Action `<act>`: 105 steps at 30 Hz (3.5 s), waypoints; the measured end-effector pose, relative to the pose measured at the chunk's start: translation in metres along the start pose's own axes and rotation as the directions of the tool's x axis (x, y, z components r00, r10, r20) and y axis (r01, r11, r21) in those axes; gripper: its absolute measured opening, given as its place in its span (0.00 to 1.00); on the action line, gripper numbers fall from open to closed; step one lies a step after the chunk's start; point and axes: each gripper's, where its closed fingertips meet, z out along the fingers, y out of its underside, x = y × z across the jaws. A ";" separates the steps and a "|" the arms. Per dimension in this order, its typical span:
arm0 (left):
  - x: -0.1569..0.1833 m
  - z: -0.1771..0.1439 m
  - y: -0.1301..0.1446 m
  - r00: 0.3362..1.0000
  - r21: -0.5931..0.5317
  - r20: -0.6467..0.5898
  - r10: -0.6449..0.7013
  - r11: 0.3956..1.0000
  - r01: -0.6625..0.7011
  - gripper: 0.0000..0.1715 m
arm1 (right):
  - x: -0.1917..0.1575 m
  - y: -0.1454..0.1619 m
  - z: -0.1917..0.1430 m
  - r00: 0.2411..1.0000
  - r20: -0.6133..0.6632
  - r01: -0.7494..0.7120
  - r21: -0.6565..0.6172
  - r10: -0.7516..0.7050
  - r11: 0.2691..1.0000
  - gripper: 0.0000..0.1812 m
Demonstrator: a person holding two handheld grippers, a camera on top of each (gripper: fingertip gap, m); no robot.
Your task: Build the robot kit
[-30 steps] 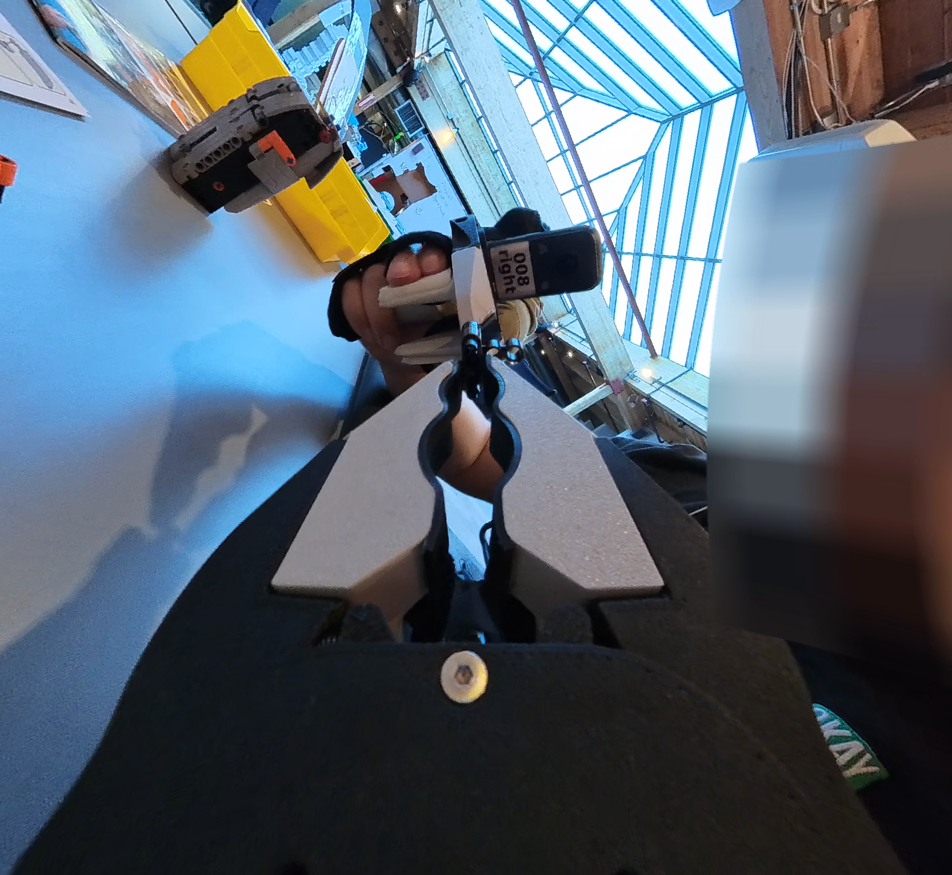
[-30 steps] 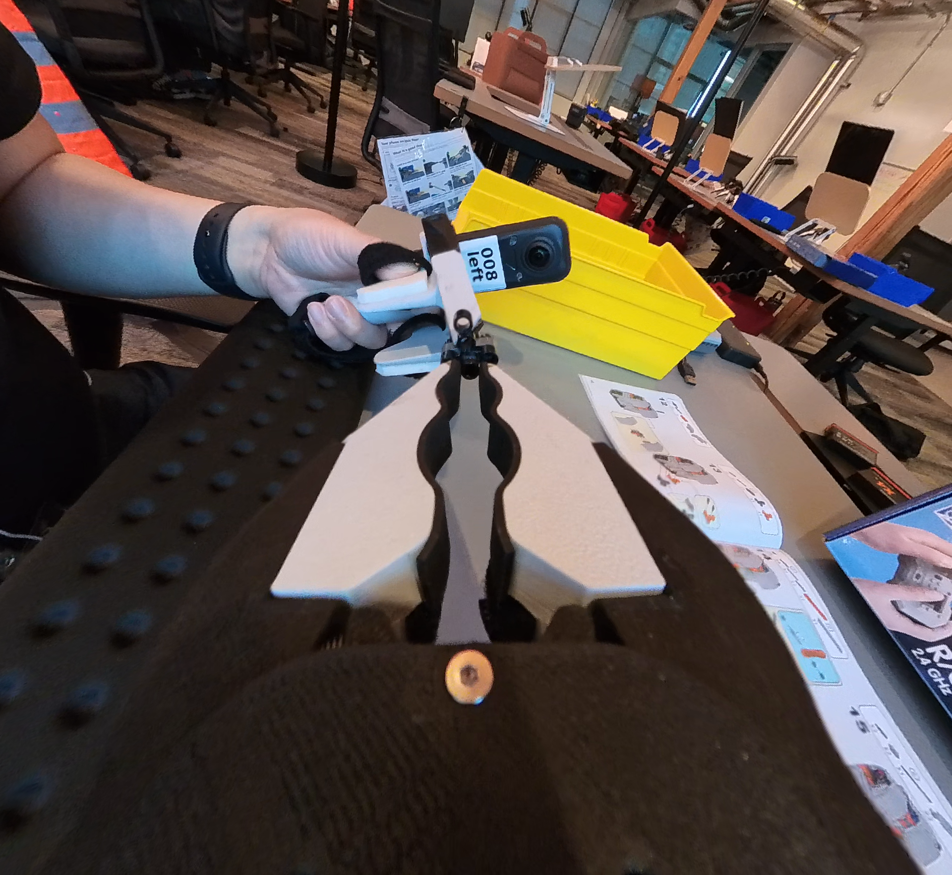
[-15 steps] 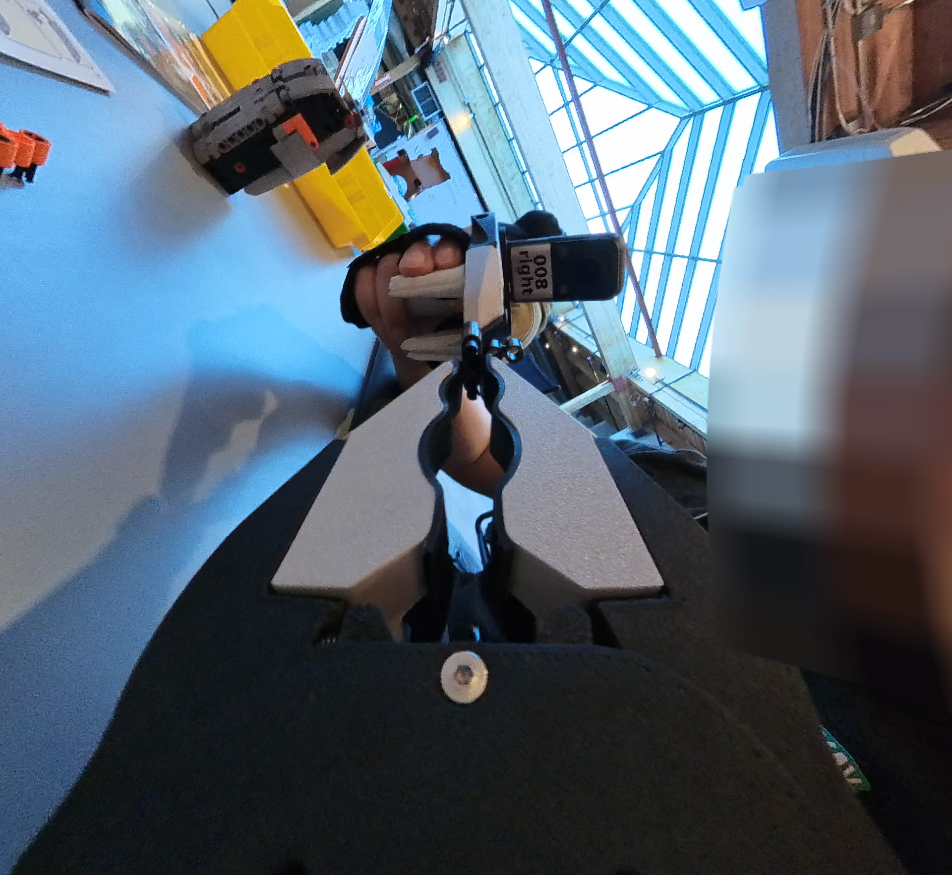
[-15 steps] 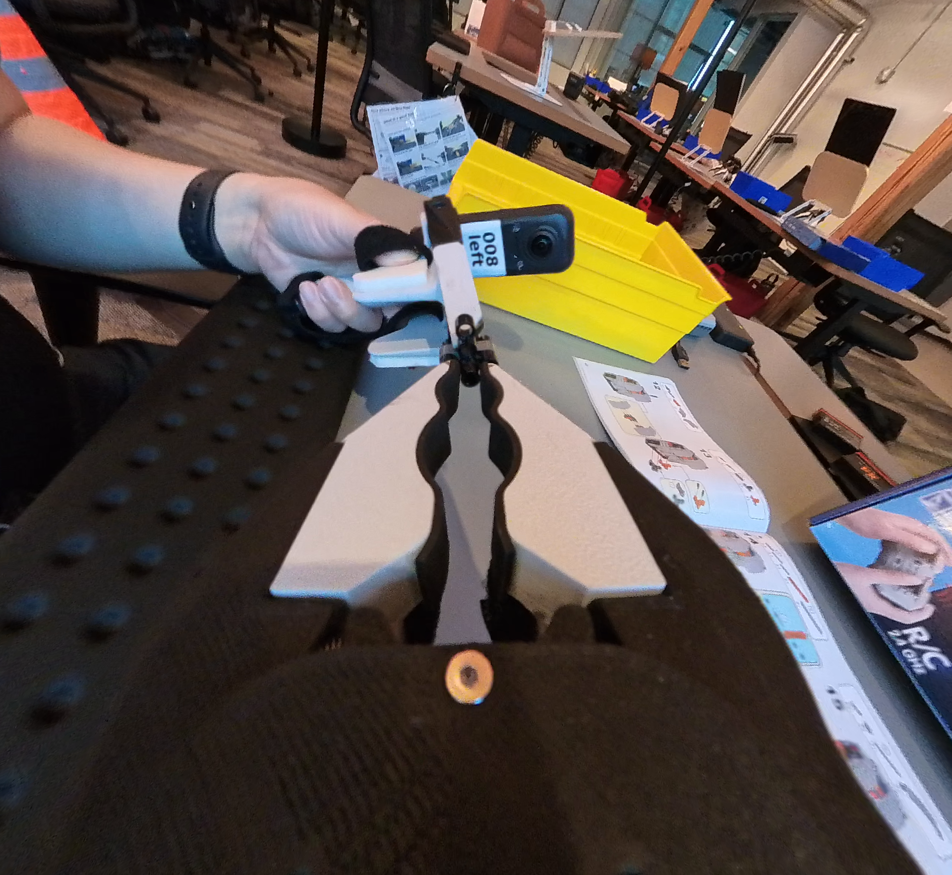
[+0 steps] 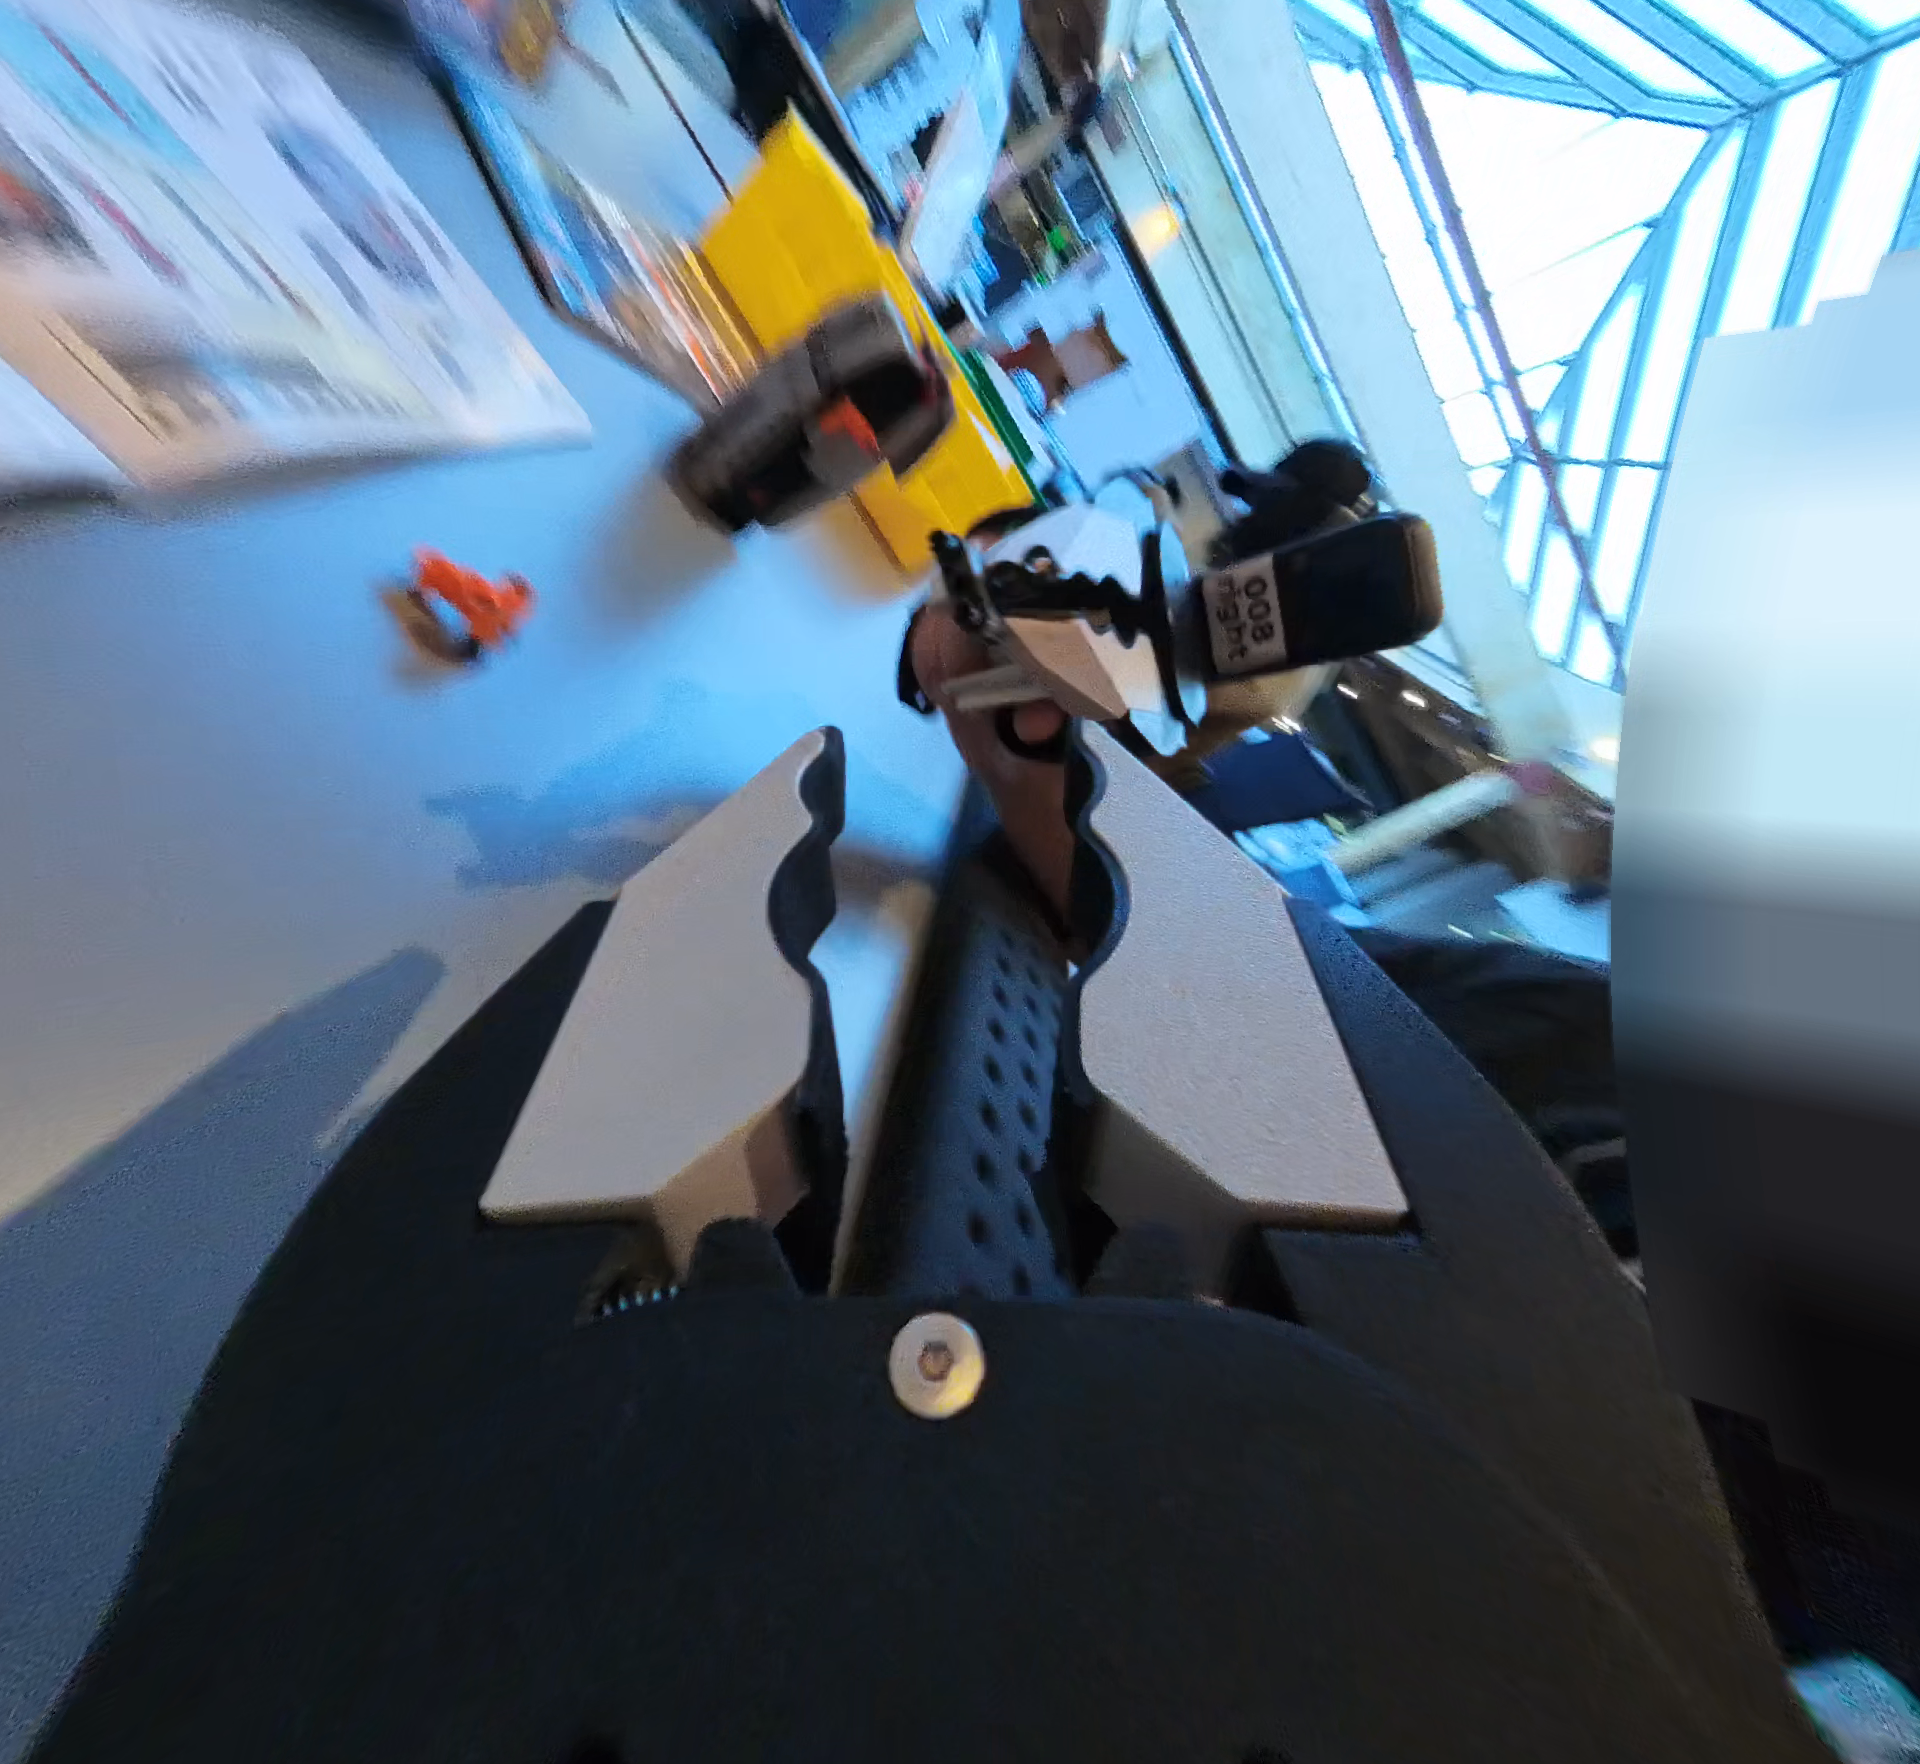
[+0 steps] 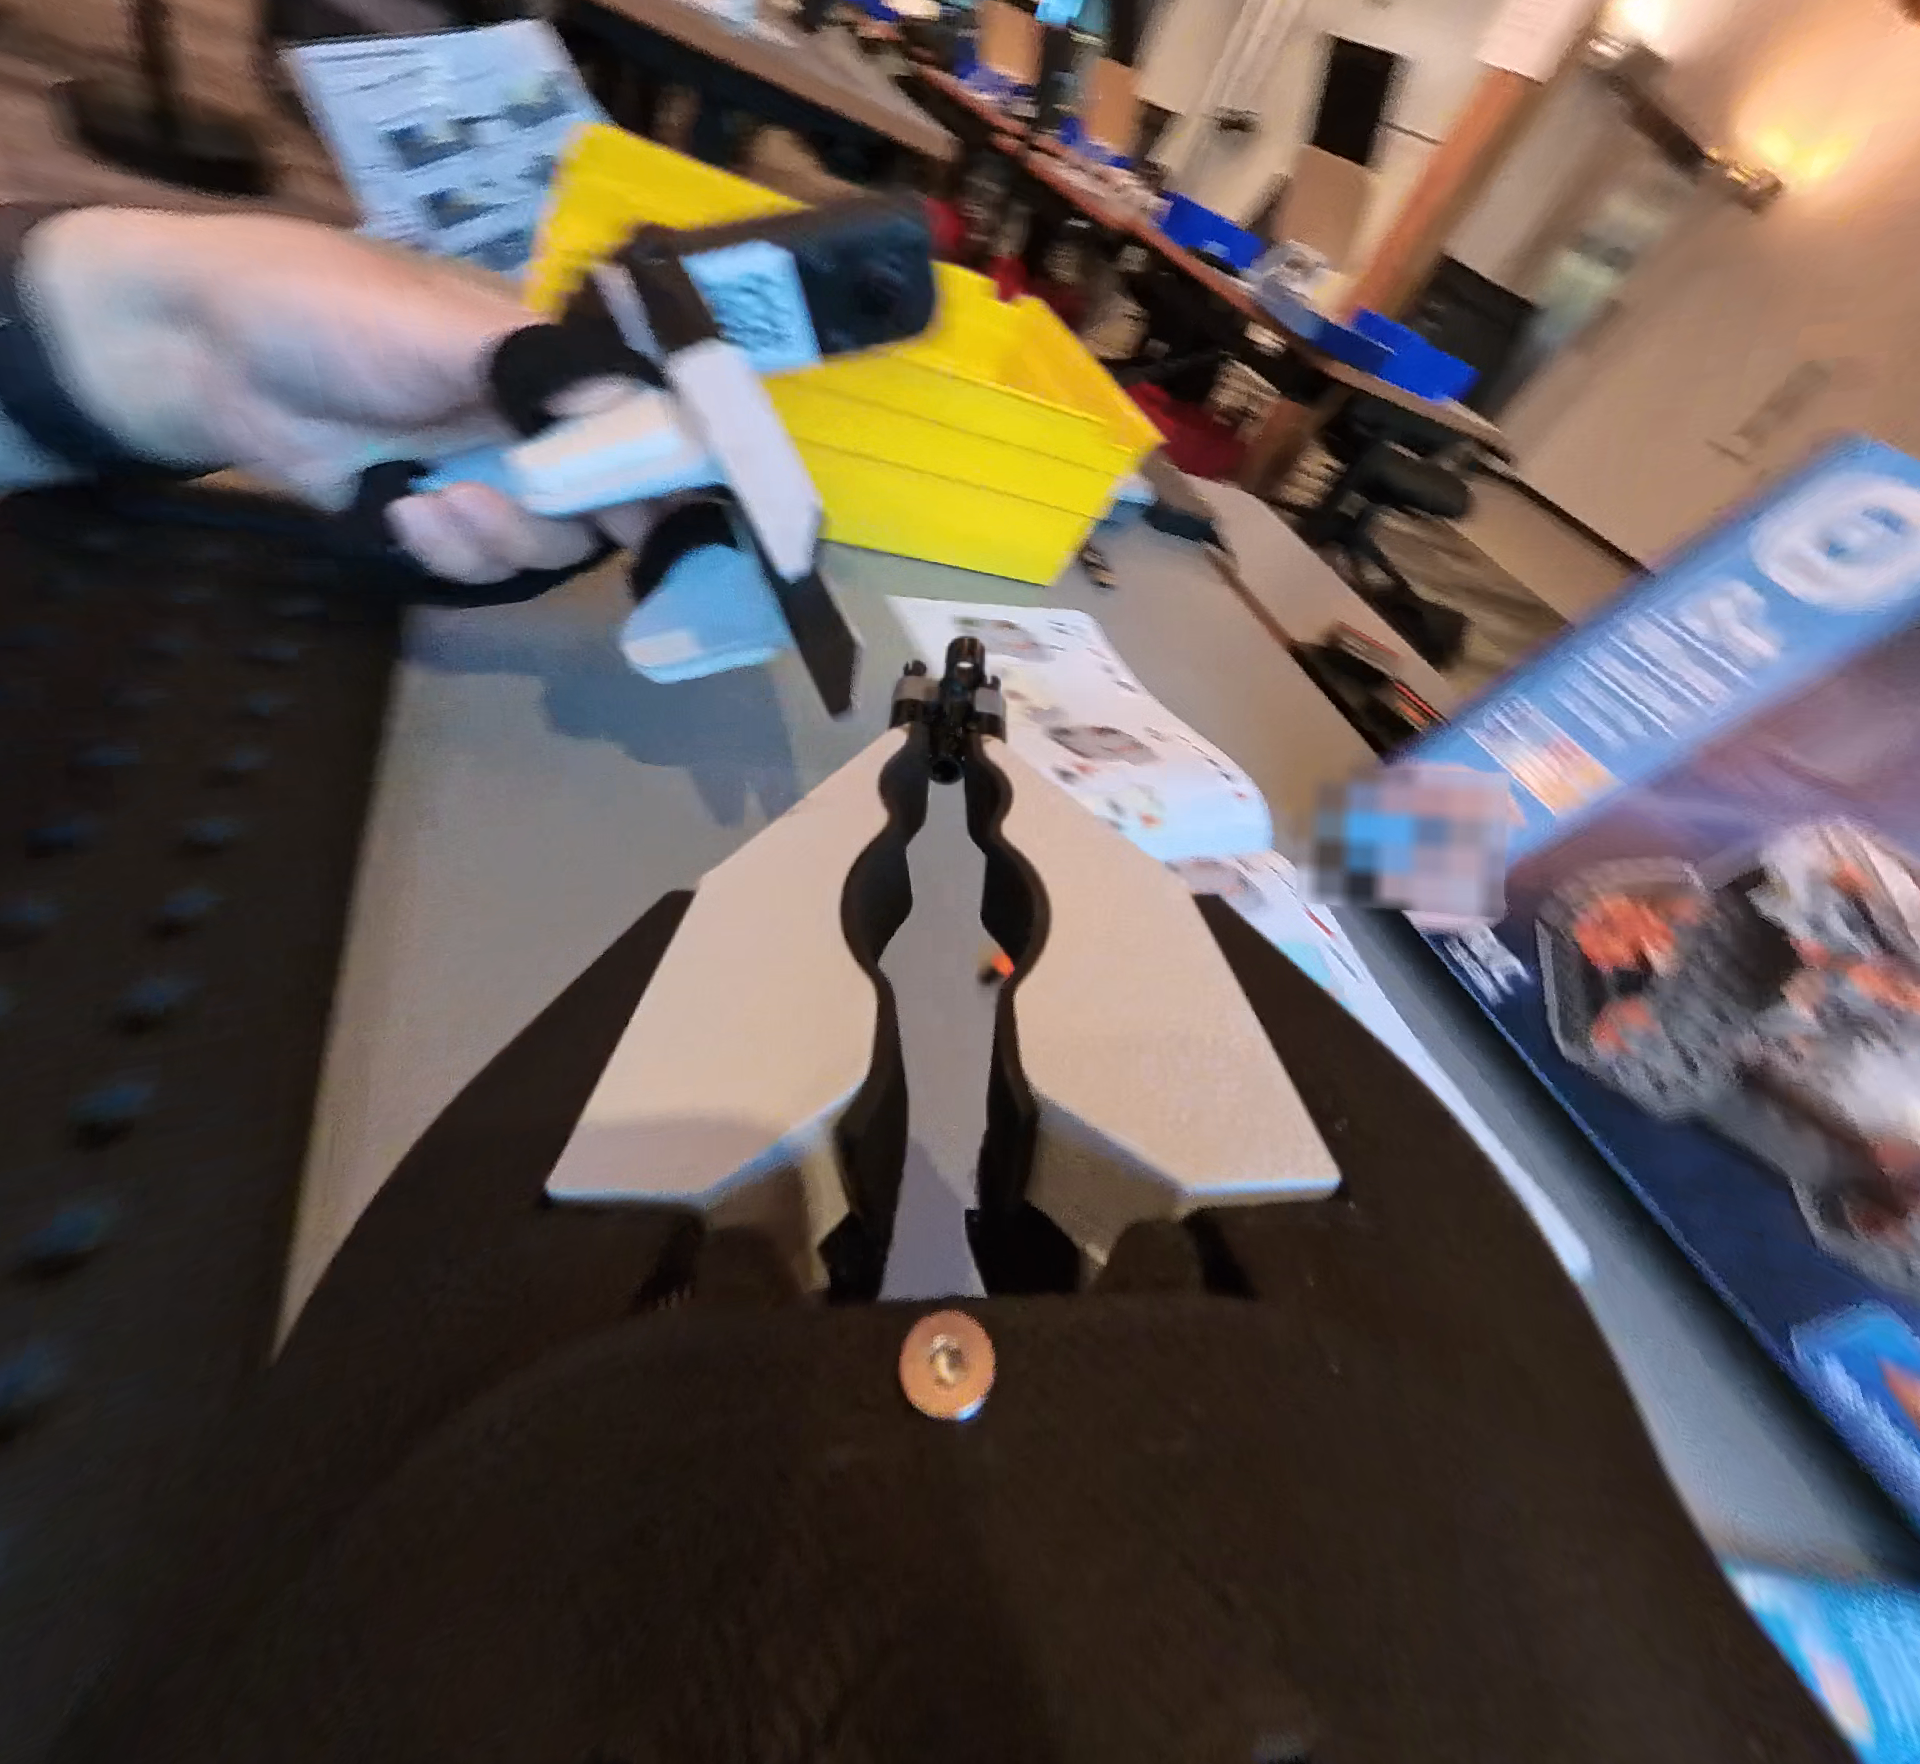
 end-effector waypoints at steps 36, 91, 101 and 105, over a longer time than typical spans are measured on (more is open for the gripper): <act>-0.052 -0.091 -0.234 0.551 0.341 0.802 0.230 0.581 -0.739 0.29 | 0.069 0.056 0.041 0.913 -0.250 -0.354 -0.096 0.322 0.930 0.02; -0.051 -0.075 -0.228 0.418 0.221 0.855 0.307 0.514 -0.829 0.32 | 0.073 0.033 0.034 0.901 -0.230 -0.371 0.031 0.368 0.928 0.02; 0.013 0.061 -0.138 0.209 -0.099 0.365 0.907 0.261 -0.960 0.33 | 0.117 -0.014 -0.024 0.828 -0.460 -0.196 0.299 0.321 0.934 0.02; 0.012 0.085 -0.120 -0.021 -0.257 0.348 0.937 0.074 -0.964 0.29 | 0.118 -0.022 -0.031 0.823 -0.478 -0.156 0.331 0.307 0.931 0.02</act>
